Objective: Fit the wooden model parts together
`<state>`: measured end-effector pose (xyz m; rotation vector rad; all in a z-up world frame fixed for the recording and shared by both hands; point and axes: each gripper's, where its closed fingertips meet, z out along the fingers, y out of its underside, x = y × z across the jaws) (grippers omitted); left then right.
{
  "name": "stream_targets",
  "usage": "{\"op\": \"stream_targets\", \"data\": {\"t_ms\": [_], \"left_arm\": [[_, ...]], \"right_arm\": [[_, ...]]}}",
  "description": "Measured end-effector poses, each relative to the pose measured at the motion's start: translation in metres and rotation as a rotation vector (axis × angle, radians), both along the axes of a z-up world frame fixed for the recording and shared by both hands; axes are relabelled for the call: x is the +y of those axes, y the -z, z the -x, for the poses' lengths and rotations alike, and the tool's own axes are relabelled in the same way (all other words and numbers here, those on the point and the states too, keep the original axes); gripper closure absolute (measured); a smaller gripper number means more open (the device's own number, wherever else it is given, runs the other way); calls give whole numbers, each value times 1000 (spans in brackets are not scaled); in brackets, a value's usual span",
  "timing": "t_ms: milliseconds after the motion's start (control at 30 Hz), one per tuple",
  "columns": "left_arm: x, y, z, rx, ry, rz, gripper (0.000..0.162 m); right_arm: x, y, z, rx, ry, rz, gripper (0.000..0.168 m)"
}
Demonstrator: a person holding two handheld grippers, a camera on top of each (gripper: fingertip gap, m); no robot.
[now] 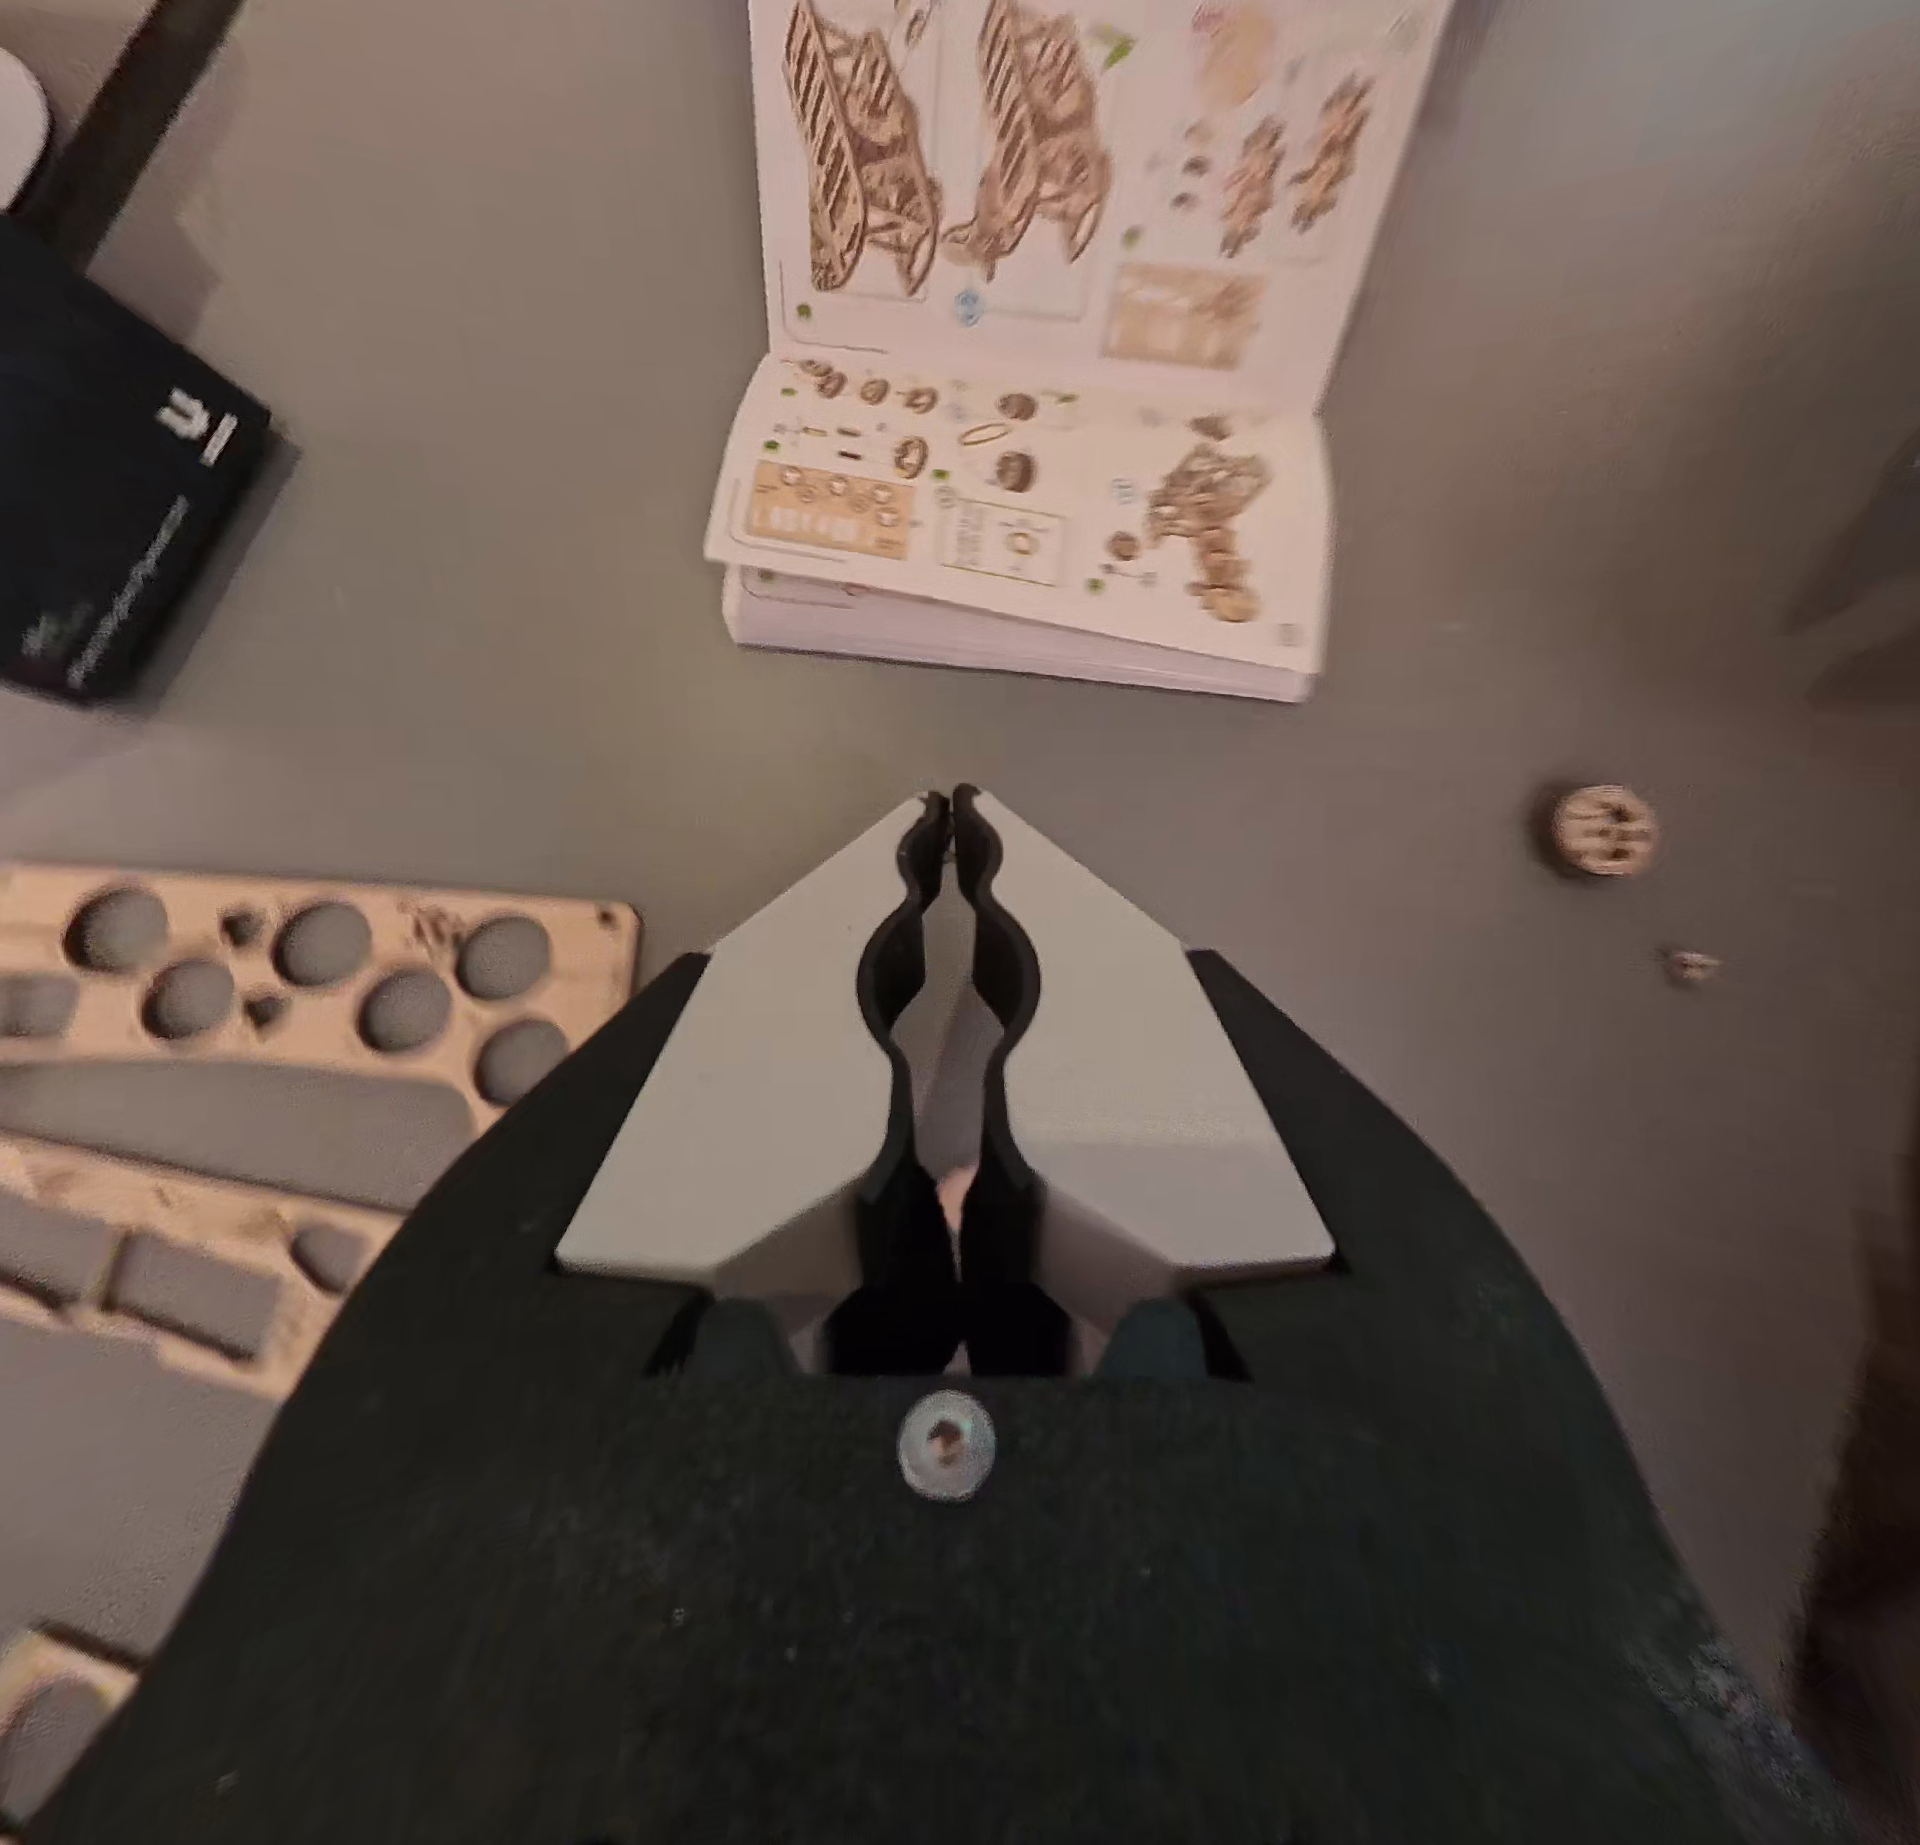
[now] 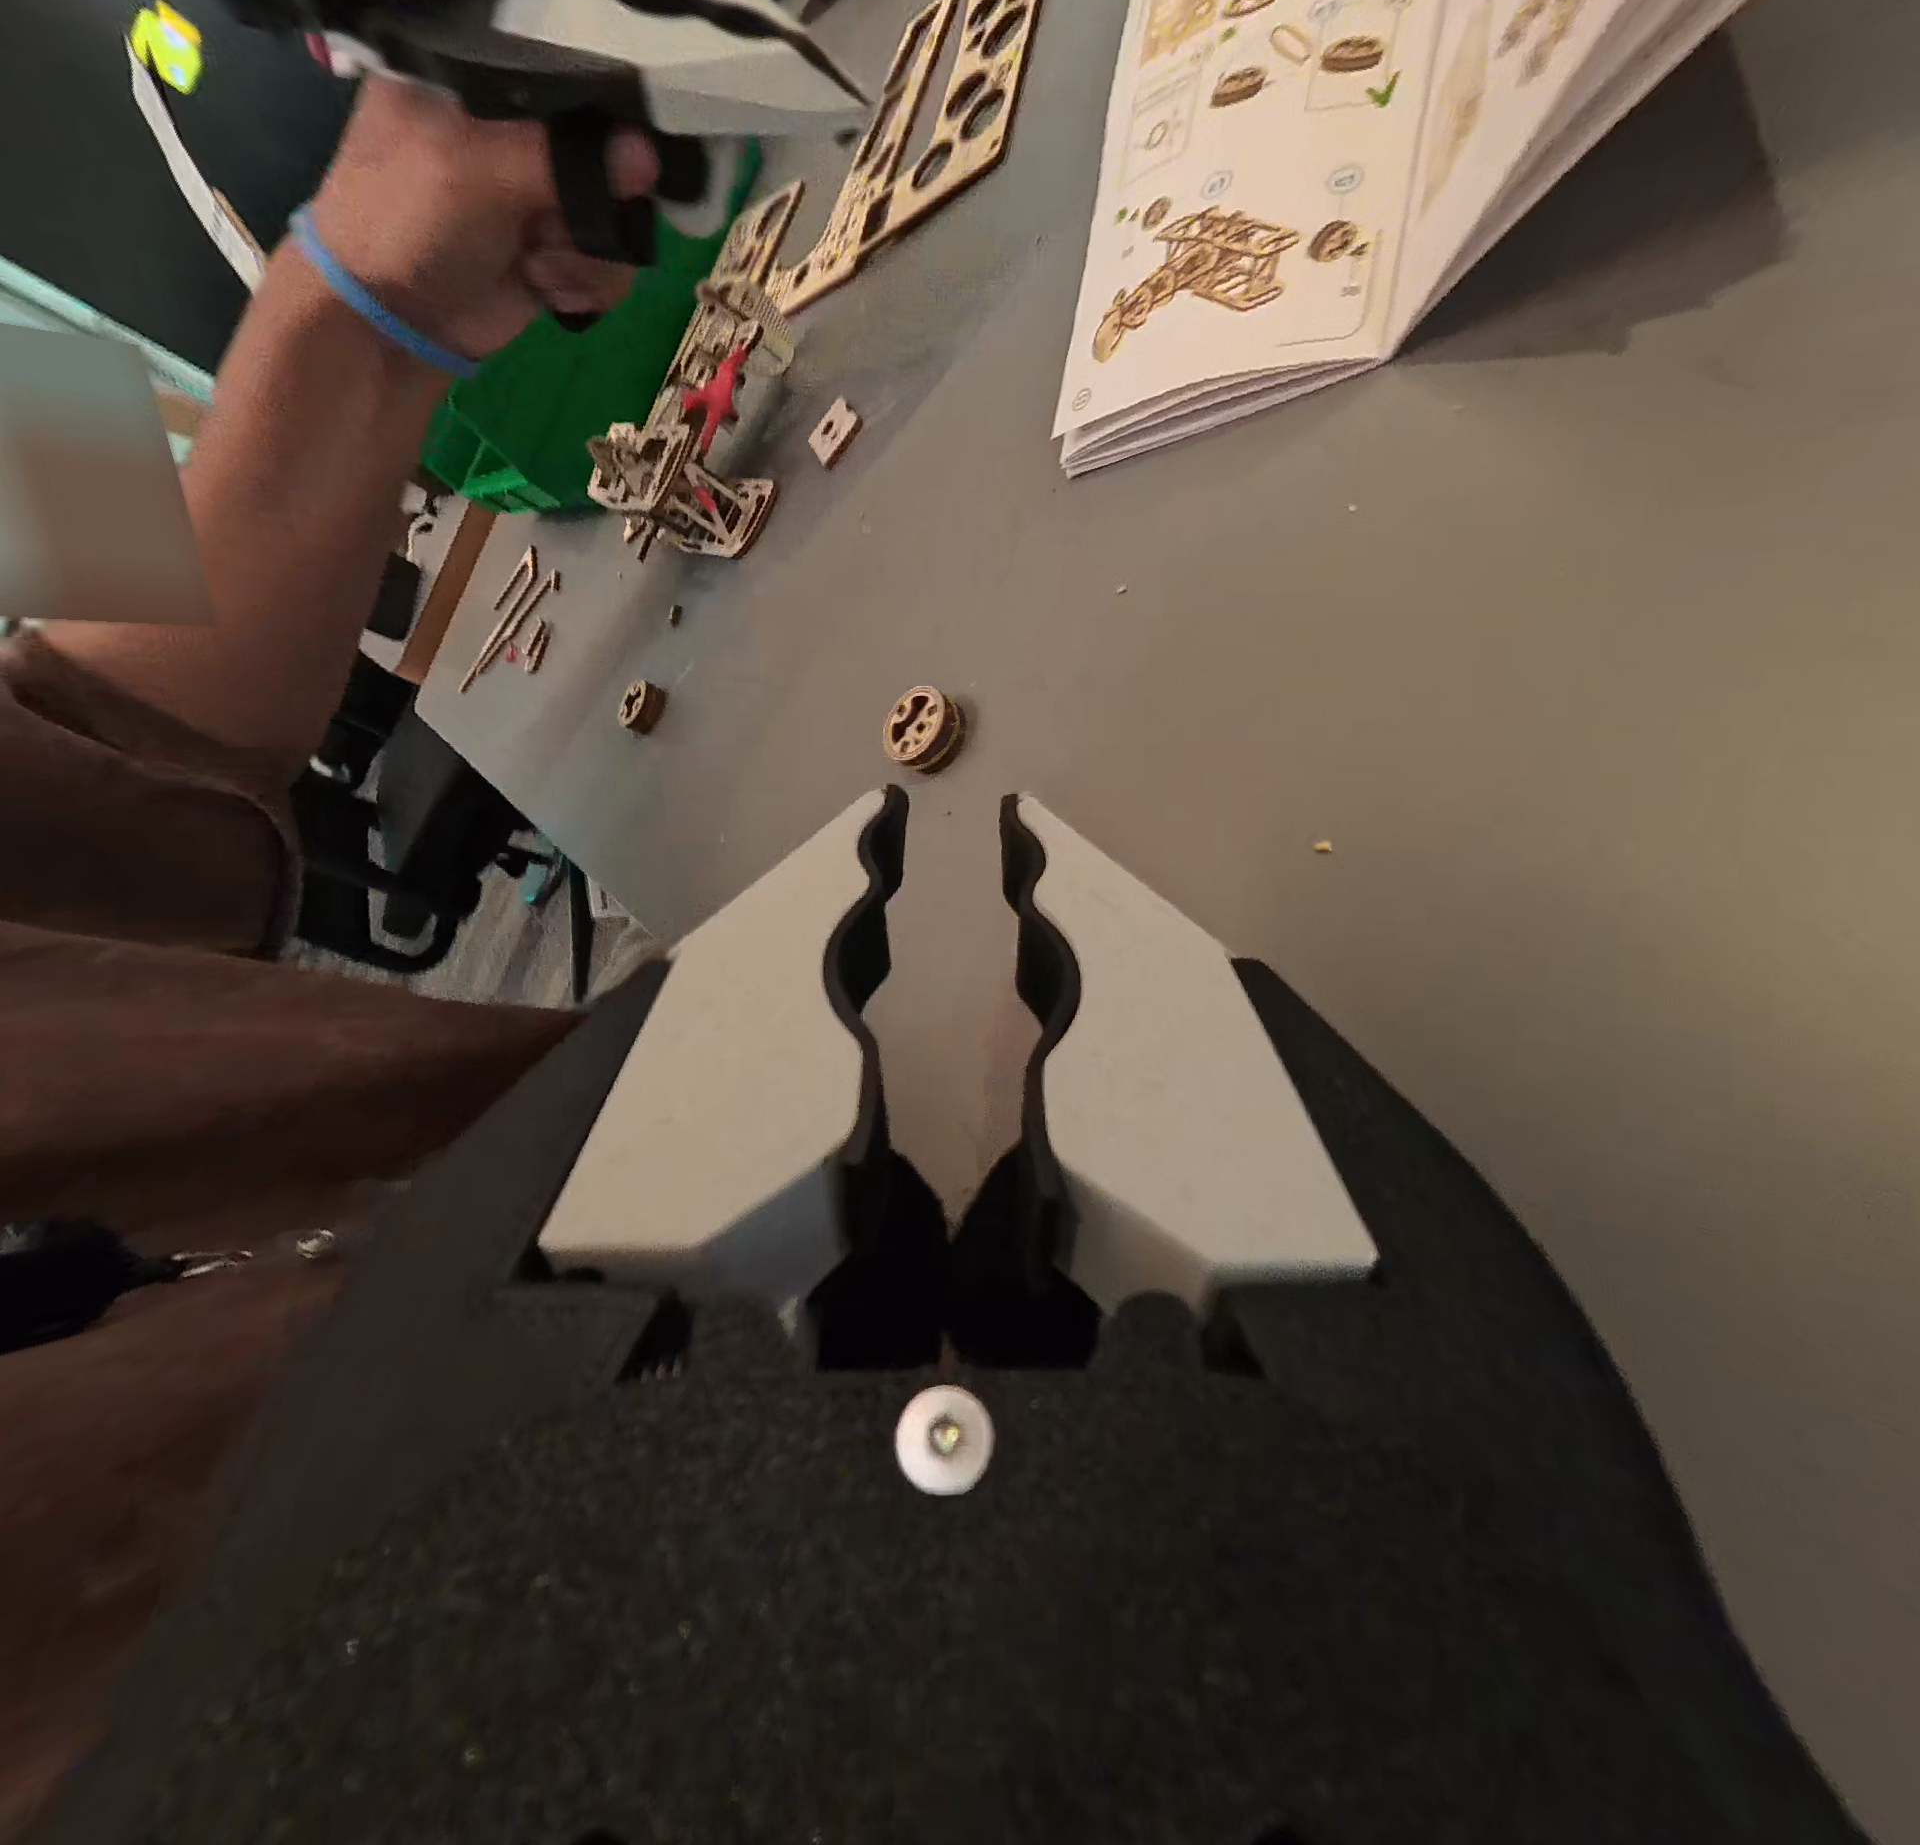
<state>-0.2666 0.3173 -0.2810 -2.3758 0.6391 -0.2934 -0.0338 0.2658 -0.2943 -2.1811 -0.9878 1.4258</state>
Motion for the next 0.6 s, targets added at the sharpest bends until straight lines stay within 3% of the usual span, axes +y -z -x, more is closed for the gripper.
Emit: {"op": "stream_targets", "data": {"t_ms": [167,233,333,467,600], "left_arm": [[-74,-41,-46,-263,-152,-154,162],[-90,-50,-65,-443,-222,-217,162],[-106,-63,-81,-833,-338,-232,162],[-120,-50,-85,-1007,-425,-204,162],[-126,-63,-90,-1380,-465,-165,162]], "right_arm": [[-27,8,29,-22,-193,-100,145],[-44,9,48,-4,-297,-193,139],[-64,-7,80,113,-400,-400,137],[-70,-33,102,218,-411,-603,137],[-78,-58,108,315,-394,-676,137]]}}
